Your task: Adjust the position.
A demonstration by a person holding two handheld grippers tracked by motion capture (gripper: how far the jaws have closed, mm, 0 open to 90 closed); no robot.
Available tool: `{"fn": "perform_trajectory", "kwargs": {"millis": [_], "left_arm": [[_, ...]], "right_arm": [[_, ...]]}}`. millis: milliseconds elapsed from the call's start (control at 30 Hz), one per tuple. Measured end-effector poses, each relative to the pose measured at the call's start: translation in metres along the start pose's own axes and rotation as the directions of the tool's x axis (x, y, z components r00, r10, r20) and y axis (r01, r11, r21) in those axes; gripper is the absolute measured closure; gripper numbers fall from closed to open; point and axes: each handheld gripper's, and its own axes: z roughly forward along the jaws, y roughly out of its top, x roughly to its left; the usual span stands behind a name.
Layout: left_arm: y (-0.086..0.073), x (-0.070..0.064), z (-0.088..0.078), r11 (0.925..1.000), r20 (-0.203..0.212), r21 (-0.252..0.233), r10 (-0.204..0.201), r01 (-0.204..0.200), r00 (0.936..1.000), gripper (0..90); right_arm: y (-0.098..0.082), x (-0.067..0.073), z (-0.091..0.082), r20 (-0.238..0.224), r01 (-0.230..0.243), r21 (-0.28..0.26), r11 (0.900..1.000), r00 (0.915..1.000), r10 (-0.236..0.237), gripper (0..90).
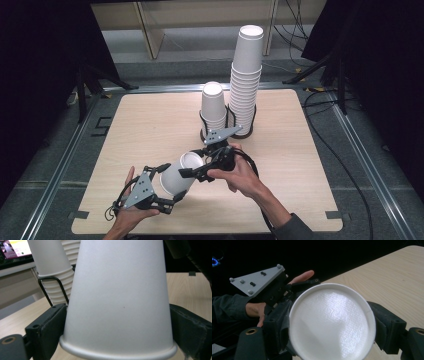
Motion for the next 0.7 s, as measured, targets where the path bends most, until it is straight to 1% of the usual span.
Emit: {"fn": "perform_trajectory", "kwargs": {"millis": [67,100,133,167,200,233,267,300,333,367,400,467,500,533,567,600,633,667,700], "left_arm": [[0.000,0.001,0.000,0.9995,0.005,-0.026,-0.017,0.017,0.9998,7.0],[0.000,0.003,-0.002,0.9988,-0.008,-0.038,-0.030,0.030,0.9995,8.2],[0.000,0.003,-0.002,0.9988,-0.008,-0.038,-0.030,0.030,0.9995,10.1],[-0.001,0.004,-0.004,0.9993,-0.025,-0.030,-0.025,0.024,0.9994,11.3],[-0.002,0.005,-0.005,0.9992,-0.030,-0.031,-0.027,0.026,0.9992,11.2],[-0.002,0.006,-0.005,0.9986,-0.031,-0.035,-0.041,0.040,0.9987,11.2],[-0.002,0.008,-0.006,0.9986,-0.032,-0.031,-0.045,0.044,0.9985,11.5],[-0.003,0.008,-0.005,0.9982,-0.035,-0.032,-0.052,0.051,0.9980,12.4],[-0.003,0.009,-0.004,0.9977,-0.031,-0.029,-0.061,0.061,0.9976,13.1],[-0.003,0.009,-0.003,0.9968,-0.025,-0.031,-0.074,0.073,0.9969,13.0],[-0.004,0.009,-0.003,0.9966,-0.014,-0.020,-0.080,0.080,0.9967,13.0],[-0.004,0.007,-0.002,0.9946,-0.003,-0.017,-0.103,0.103,0.9947,12.1],[-0.004,0.007,-0.001,0.9934,0.002,-0.025,-0.112,0.112,0.9937,11.1],[-0.003,0.007,-0.002,0.9934,-0.001,-0.014,-0.114,0.114,0.9935,9.7],[-0.003,0.007,-0.002,0.9924,-0.001,-0.016,-0.122,0.122,0.9926,9.7],[-0.003,0.007,0.000,0.9906,0.006,-0.041,-0.130,0.130,0.9915,8.1],[-0.003,0.008,-0.001,0.9912,0.000,-0.029,-0.129,0.129,0.9916,6.0],[-0.002,0.007,-0.001,0.9904,-0.008,-0.014,-0.138,0.137,0.9905,2.6],[-0.003,0.007,-0.001,0.9902,-0.014,-0.007,-0.140,0.140,0.9901,2.6]], "right_arm": [[0.000,-0.001,-0.002,0.003,0.009,-0.006,1.000,1.0000,-0.008,26.1],[0.000,-0.002,-0.003,0.017,0.002,0.000,1.000,0.9999,-0.002,26.2],[0.000,-0.004,-0.005,0.049,0.018,0.004,1.000,0.9986,-0.018,26.2],[-0.001,-0.007,-0.008,0.059,0.012,-0.001,1.000,0.9982,-0.012,26.2],[-0.001,-0.010,-0.010,0.058,-0.004,-0.015,1.000,0.9983,0.005,26.2],[-0.001,-0.010,-0.010,0.058,-0.004,-0.015,1.000,0.9983,0.005,26.2],[-0.002,-0.012,-0.013,0.051,-0.039,-0.020,0.999,0.9979,0.039,26.2],[-0.001,-0.014,-0.016,0.070,-0.033,-0.023,0.999,0.9970,0.034,26.2],[-0.001,-0.014,-0.018,0.069,-0.056,-0.028,0.998,0.9959,0.058,26.2],[-0.001,-0.014,-0.018,0.066,-0.049,-0.033,0.998,0.9965,0.051,26.2],[-0.001,-0.014,-0.018,0.066,-0.049,-0.033,0.998,0.9965,0.051,26.2],[-0.001,-0.015,-0.017,0.040,-0.039,-0.054,0.998,0.9983,0.041,26.2],[-0.001,-0.014,-0.017,0.035,-0.052,-0.053,0.997,0.9980,0.053,26.2],[-0.001,-0.014,-0.017,0.028,-0.062,-0.055,0.997,0.9976,0.064,26.3],[-0.001,-0.014,-0.017,0.028,-0.062,-0.055,0.997,0.9976,0.064,26.3],[0.000,-0.014,-0.017,0.021,-0.061,-0.060,0.996,0.9978,0.062,26.3],[0.000,-0.014,-0.016,0.006,-0.058,-0.079,0.995,0.9983,0.058,26.2],[0.001,-0.013,-0.016,-0.005,-0.074,-0.074,0.995,0.9973,0.074,26.3],[0.001,-0.013,-0.016,-0.005,-0.074,-0.074,0.995,0.9973,0.074,26.3]]}}
